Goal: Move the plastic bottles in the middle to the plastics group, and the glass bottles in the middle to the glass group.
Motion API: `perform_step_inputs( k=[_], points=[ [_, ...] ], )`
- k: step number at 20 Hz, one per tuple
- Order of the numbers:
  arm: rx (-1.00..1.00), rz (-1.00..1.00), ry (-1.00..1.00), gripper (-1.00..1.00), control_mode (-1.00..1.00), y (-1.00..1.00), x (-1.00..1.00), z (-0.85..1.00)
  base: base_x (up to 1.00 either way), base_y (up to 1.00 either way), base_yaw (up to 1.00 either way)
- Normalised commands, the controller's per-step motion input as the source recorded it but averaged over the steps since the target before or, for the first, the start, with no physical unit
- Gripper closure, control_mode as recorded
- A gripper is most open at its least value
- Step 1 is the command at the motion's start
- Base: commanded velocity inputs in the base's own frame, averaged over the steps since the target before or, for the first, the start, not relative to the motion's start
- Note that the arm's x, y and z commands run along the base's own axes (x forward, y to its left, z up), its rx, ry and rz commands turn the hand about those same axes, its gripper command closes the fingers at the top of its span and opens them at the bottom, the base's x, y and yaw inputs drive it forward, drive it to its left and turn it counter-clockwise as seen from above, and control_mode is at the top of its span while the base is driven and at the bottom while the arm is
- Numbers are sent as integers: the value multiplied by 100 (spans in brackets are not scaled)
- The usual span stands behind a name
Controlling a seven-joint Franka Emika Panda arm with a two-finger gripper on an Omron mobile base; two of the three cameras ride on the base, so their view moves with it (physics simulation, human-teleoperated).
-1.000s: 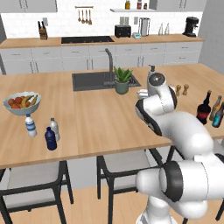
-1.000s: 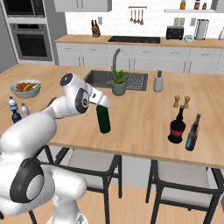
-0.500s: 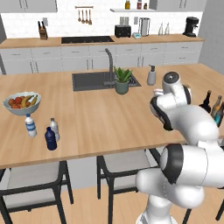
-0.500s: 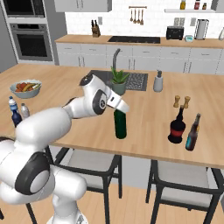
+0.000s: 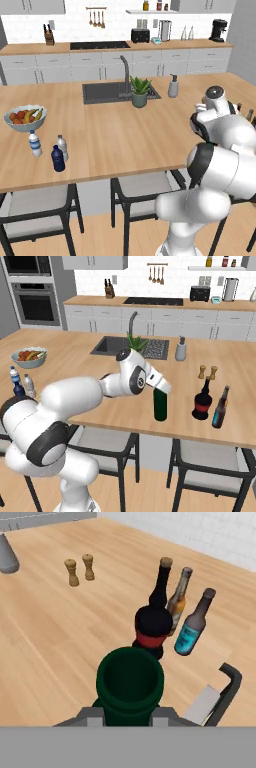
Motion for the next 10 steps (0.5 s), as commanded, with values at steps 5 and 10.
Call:
perform_step_inputs(
  k=[5,10],
  points=[
    [0,-9,0,100,-100,-67,0,0,0,0,0],
    [1,-8,0,100,-100,-54,0,0,0,0,0]
  ],
)
